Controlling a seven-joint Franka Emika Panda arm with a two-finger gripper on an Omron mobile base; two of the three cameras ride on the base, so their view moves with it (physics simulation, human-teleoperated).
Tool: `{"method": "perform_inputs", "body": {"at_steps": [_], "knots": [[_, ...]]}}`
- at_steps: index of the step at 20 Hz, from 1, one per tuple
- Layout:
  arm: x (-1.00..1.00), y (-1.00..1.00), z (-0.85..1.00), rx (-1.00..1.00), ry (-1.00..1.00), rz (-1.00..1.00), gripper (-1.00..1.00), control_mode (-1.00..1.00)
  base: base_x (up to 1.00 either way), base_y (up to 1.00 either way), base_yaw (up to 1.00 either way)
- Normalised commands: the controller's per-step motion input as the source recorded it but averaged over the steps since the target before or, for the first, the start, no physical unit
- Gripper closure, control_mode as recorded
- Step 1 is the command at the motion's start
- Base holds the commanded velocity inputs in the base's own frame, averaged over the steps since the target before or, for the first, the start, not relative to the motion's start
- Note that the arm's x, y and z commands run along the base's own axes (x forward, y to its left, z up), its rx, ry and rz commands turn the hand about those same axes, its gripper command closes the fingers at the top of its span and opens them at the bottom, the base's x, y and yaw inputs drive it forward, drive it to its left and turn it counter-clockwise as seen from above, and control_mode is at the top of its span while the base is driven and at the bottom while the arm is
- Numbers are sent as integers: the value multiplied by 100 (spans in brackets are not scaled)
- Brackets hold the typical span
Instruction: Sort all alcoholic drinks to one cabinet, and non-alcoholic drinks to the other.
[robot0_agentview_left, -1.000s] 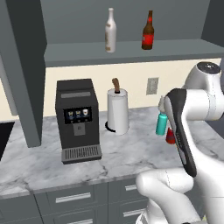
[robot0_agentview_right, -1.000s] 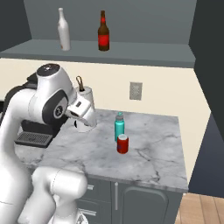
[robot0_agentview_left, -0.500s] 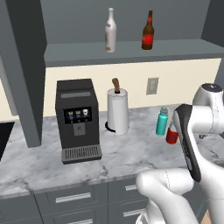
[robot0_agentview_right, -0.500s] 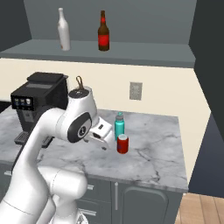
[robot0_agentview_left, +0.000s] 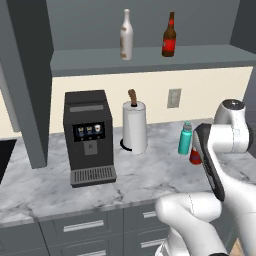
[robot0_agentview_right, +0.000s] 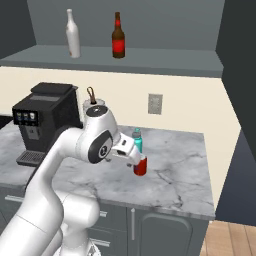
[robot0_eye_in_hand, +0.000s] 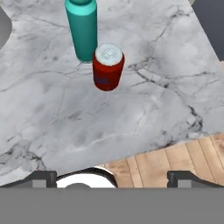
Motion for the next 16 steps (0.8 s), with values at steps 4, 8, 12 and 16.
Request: {"method": "perform_inputs", "body": {"at_steps": [4, 8, 12, 16], "knots": [[45, -12, -15, -1, -1, 10, -100, -100, 0, 0, 0], [35, -18, -18, 0, -3, 9, -100, -100, 0, 0, 0], [15, -9, -20, 0, -3, 4, -100, -100, 0, 0, 0], [19, 0, -25, 0, -2, 0, -100, -100, 0, 0, 0]]}}
